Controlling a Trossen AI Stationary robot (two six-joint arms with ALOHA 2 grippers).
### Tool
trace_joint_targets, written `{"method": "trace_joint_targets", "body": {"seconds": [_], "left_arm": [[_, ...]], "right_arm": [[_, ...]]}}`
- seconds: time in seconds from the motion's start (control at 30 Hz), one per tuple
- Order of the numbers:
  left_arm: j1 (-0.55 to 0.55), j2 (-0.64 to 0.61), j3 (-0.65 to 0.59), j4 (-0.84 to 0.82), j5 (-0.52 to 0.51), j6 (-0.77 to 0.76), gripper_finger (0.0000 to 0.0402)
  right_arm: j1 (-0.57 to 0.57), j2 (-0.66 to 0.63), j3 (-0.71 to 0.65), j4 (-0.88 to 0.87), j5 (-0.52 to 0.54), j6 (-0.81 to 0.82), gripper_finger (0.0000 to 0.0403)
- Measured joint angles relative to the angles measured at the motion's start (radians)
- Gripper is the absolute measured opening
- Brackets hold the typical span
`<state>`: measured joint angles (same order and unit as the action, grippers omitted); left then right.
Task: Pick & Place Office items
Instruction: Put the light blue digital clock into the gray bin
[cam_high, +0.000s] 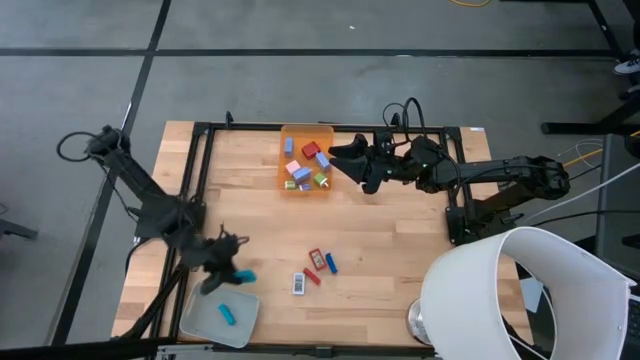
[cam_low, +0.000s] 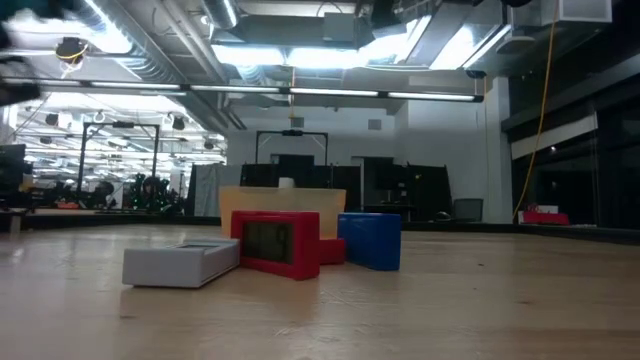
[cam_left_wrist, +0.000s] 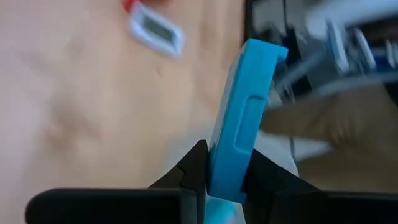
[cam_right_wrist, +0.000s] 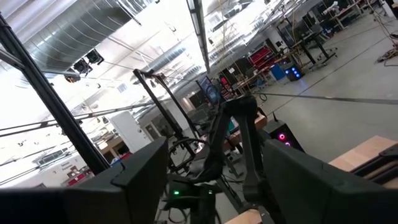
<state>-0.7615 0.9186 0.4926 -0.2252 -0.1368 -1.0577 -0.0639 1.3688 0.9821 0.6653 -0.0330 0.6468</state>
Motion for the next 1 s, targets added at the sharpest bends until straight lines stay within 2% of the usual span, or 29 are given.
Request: {"method": "trace_joint_targets", "body": {"seconds": [0.23, 0.5, 0.73, 1.0], "left_arm": [[-0.228, 0.008, -0.032, -0.049, -0.014, -0.166, 0.0054], [-0.382, 0.1, -0.046, -0.073, -0.002, -0.311, 0.0054], [-0.417, 0.201, -0.045, -0.087, 0.035, -0.436, 0.0057], [-0.41, 0.218, -0.045, -0.074, 0.035, -0.519, 0.0065]], "right_arm": [[0.0, 0.0, 0.0, -0.013, 0.025, 0.0, 0.0261], [0.0, 0.0, 0.0, -0.019, 0.026, 0.008, 0.0261], [0.0, 0.0, 0.0, -0.037, 0.026, 0.008, 0.0261], [0.0, 0.0, 0.0, -0.038, 0.017, 0.009, 0.0261]]}}
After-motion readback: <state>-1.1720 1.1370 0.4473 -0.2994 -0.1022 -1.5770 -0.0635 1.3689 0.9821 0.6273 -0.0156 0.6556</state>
